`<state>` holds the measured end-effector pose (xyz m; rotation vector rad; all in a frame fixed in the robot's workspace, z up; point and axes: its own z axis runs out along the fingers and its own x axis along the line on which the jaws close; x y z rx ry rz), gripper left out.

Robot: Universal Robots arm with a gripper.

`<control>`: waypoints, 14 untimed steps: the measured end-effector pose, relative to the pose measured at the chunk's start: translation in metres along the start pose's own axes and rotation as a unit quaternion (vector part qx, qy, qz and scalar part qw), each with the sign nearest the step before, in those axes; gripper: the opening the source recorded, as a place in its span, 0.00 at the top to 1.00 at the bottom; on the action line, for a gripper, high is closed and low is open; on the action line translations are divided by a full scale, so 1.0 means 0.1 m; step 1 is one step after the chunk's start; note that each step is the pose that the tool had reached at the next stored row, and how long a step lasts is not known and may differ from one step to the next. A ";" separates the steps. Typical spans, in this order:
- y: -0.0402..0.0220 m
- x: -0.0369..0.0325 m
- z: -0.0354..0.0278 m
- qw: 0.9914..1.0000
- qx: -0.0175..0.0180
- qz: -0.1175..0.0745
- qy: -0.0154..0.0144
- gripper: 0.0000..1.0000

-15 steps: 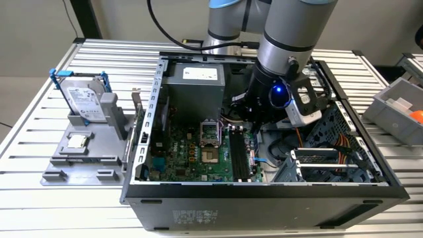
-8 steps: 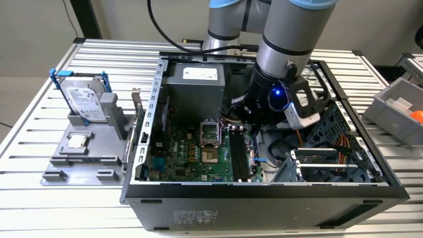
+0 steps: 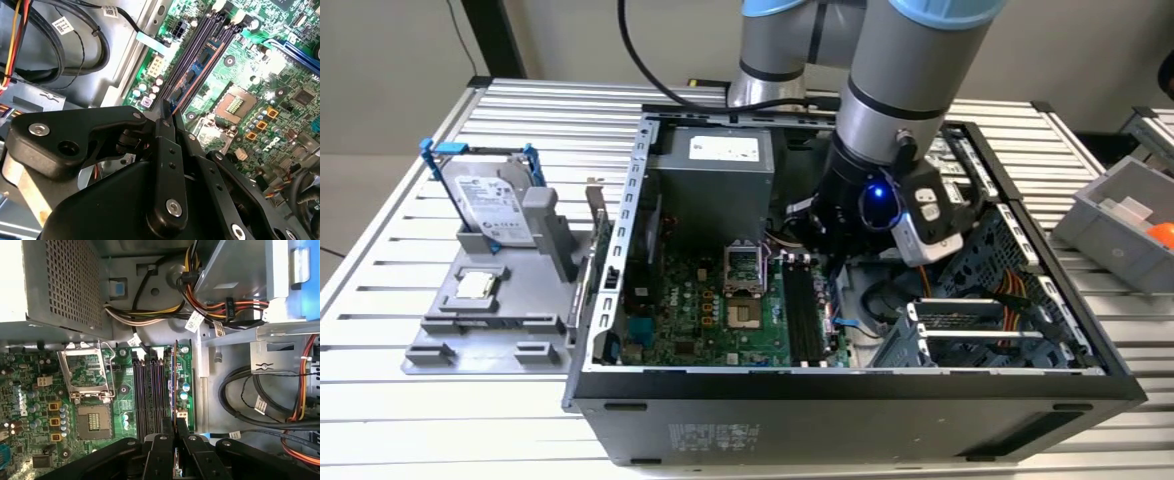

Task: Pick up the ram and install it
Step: 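Insert the ram into the slot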

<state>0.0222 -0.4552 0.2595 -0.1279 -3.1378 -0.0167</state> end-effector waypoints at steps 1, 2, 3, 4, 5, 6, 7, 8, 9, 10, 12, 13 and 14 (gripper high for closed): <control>-0.002 0.000 0.005 1.000 0.000 0.000 0.000 1.00; -0.005 -0.001 0.010 1.000 0.000 0.000 0.000 1.00; -0.008 -0.001 0.014 1.000 0.000 0.000 0.000 1.00; -0.011 -0.001 0.019 1.000 0.000 0.000 0.000 1.00; -0.014 -0.002 0.024 1.000 0.000 0.000 0.000 1.00; -0.018 -0.002 0.028 1.000 0.000 0.000 0.000 1.00; -0.023 -0.002 0.032 1.000 0.000 0.000 0.000 1.00; -0.029 -0.003 0.036 1.000 0.000 0.000 0.000 1.00; -0.034 -0.003 0.041 1.000 0.000 0.000 0.000 1.00; -0.037 -0.004 0.048 1.000 0.000 0.000 0.000 1.00; -0.042 -0.004 0.062 1.000 0.000 0.000 0.000 1.00; -0.044 -0.004 0.069 1.000 0.000 0.000 0.000 1.00; -0.047 -0.004 0.077 1.000 0.000 -0.001 0.000 1.00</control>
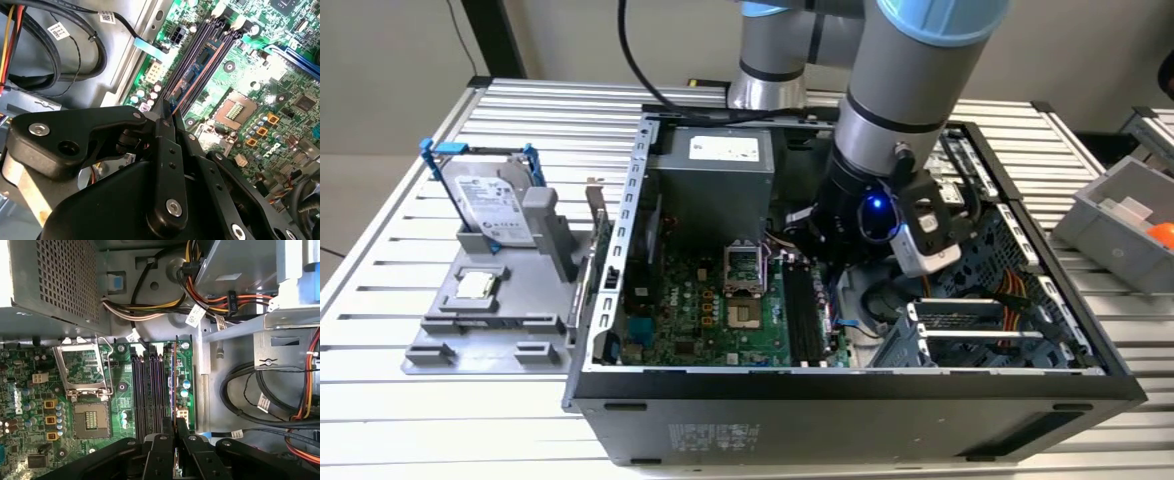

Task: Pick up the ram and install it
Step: 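Insert the ram into the slot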

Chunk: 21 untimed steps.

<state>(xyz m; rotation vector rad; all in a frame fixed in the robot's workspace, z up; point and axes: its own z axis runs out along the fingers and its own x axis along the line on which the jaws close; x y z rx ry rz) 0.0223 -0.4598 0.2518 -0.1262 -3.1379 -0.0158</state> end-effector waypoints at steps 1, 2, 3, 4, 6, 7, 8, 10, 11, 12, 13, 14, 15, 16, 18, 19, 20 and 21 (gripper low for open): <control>-0.003 0.000 0.008 1.000 0.000 -0.001 0.000 1.00; -0.006 0.000 0.015 1.000 0.000 -0.001 0.000 1.00; -0.008 -0.001 0.022 1.000 0.000 -0.002 0.000 1.00; -0.010 -0.001 0.031 1.000 0.000 -0.003 0.000 1.00; -0.017 -0.001 0.042 1.000 0.000 -0.004 0.000 1.00; -0.021 -0.002 0.048 1.000 0.000 -0.004 0.000 1.00; -0.025 -0.002 0.054 1.000 0.000 -0.005 0.000 1.00; -0.033 -0.003 0.063 1.000 0.001 -0.005 0.000 1.00; -0.037 -0.003 0.068 1.000 0.001 -0.006 0.000 1.00; -0.041 -0.003 0.073 1.000 0.001 -0.006 0.000 1.00; -0.046 -0.003 0.078 1.000 0.001 -0.006 0.000 1.00; -0.050 -0.003 0.081 1.000 0.001 -0.007 0.000 1.00; -0.053 -0.001 0.085 1.000 0.001 -0.007 0.000 1.00; -0.056 0.001 0.090 1.000 0.001 -0.007 0.000 1.00; -0.061 0.010 0.097 1.000 0.001 -0.008 0.000 1.00; -0.064 0.015 0.101 1.000 0.001 -0.008 0.000 1.00; -0.067 0.018 0.106 1.000 0.001 -0.008 0.000 1.00; -0.070 0.021 0.110 1.000 0.001 -0.008 0.000 1.00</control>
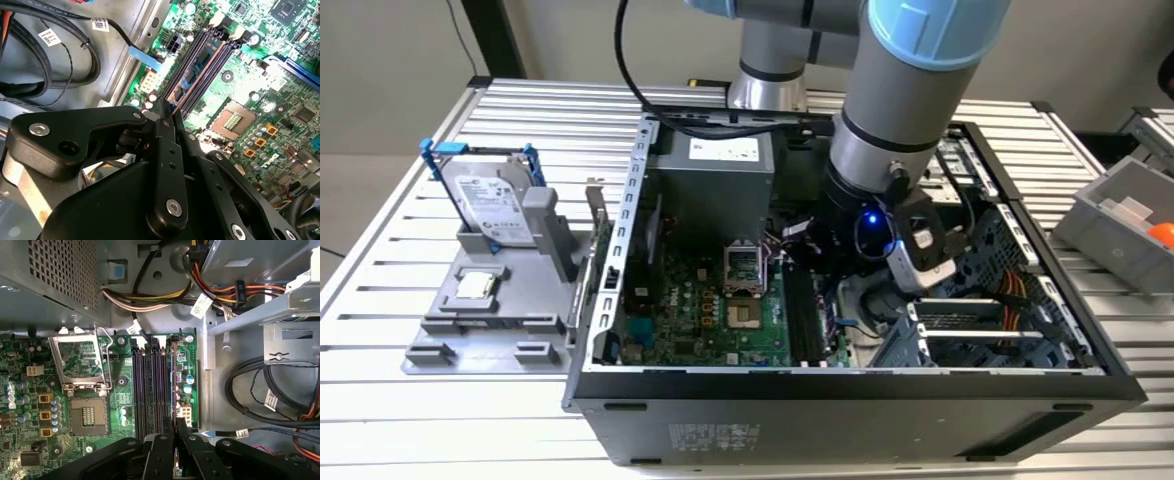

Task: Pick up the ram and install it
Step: 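Insert the ram into the slot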

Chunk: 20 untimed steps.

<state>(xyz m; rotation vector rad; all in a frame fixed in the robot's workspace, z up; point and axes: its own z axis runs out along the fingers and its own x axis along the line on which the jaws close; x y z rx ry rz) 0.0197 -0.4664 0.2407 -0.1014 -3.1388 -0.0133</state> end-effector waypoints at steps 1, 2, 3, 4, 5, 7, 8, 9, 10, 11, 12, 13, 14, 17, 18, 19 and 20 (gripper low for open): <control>-0.003 0.003 0.005 1.000 0.000 0.000 0.000 1.00; -0.006 0.005 0.012 1.000 0.000 0.000 0.000 1.00; -0.009 0.007 0.019 1.000 0.000 0.000 0.000 1.00; -0.011 0.008 0.024 1.000 0.000 0.000 0.000 1.00; -0.012 0.009 0.031 1.000 0.000 0.000 0.000 1.00; -0.015 0.010 0.046 1.000 0.000 0.000 0.000 1.00; -0.015 0.010 0.054 1.000 0.000 0.000 0.000 1.00; -0.016 0.010 0.065 1.000 0.000 0.000 0.000 1.00; -0.017 0.011 0.077 1.000 0.000 0.000 0.000 1.00; -0.017 0.011 0.086 1.000 0.000 0.000 0.000 1.00; -0.018 0.011 0.093 1.000 0.000 0.000 0.001 1.00; -0.018 0.011 0.100 1.000 0.000 -0.001 0.001 1.00; -0.019 0.010 0.108 1.000 0.000 -0.001 0.001 1.00; -0.020 0.010 0.131 1.000 0.000 -0.001 0.001 1.00; -0.020 0.010 0.136 1.000 0.001 -0.001 0.001 1.00; -0.020 0.010 0.136 1.000 0.001 -0.001 0.001 1.00; -0.020 0.010 0.136 1.000 0.001 -0.001 0.001 1.00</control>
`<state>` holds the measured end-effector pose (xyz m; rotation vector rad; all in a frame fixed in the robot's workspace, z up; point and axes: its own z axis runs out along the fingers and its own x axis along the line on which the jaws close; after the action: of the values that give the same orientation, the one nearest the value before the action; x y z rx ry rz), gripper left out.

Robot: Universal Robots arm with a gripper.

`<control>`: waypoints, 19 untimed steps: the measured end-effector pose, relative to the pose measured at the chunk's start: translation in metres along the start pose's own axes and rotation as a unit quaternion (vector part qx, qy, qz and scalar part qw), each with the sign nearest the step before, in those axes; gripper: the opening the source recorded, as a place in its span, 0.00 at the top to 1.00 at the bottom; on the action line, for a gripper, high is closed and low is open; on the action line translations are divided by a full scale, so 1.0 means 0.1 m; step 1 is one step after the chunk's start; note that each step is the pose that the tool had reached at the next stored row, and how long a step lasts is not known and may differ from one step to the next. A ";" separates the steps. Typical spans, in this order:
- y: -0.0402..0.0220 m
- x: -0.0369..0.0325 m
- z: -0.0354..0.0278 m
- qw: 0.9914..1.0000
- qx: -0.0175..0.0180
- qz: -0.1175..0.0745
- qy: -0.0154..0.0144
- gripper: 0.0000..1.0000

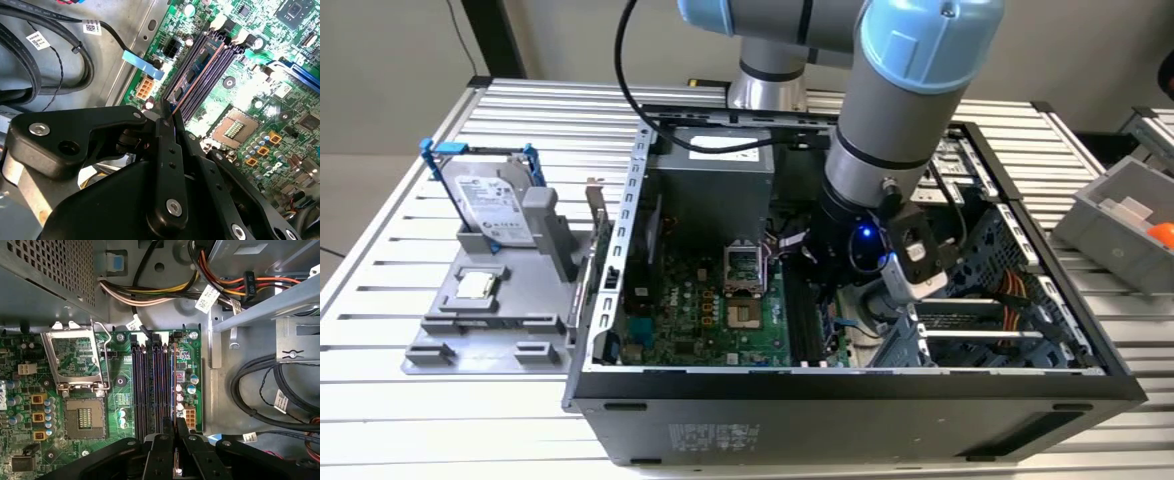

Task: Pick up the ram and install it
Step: 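Insert the ram into the slot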

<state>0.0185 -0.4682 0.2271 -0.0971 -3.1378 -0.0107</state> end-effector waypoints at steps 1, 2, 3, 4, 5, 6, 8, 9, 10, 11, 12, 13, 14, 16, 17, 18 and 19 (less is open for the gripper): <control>0.000 0.000 0.000 1.000 0.000 0.000 0.000 1.00; -0.001 0.000 0.003 1.000 0.000 0.000 0.000 1.00; -0.002 0.000 0.005 1.000 0.000 -0.001 0.000 1.00; -0.003 0.000 0.007 1.000 0.000 -0.001 0.000 1.00; -0.005 0.000 0.008 1.000 0.000 -0.002 0.000 1.00; -0.008 0.001 0.010 1.000 0.000 -0.003 0.000 1.00; -0.015 0.002 0.016 1.000 0.000 -0.005 0.000 1.00; -0.016 0.002 0.020 1.000 0.000 -0.006 0.000 1.00; -0.018 0.004 0.022 1.000 0.000 -0.006 0.000 1.00; -0.019 0.009 0.025 1.000 0.000 -0.006 0.000 1.00; -0.019 0.012 0.027 1.000 0.000 -0.006 0.000 1.00; -0.019 0.012 0.031 1.000 0.000 -0.006 0.000 1.00; -0.019 0.013 0.036 1.000 0.000 -0.007 0.000 1.00; -0.020 0.014 0.045 1.000 0.000 -0.006 0.000 1.00; -0.020 0.015 0.052 1.000 0.000 -0.006 0.000 1.00; -0.020 0.015 0.058 1.000 0.000 -0.006 0.000 1.00; -0.020 0.015 0.062 1.000 0.001 -0.006 0.000 1.00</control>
<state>0.0168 -0.4701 0.2209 -0.0768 -3.1377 -0.0091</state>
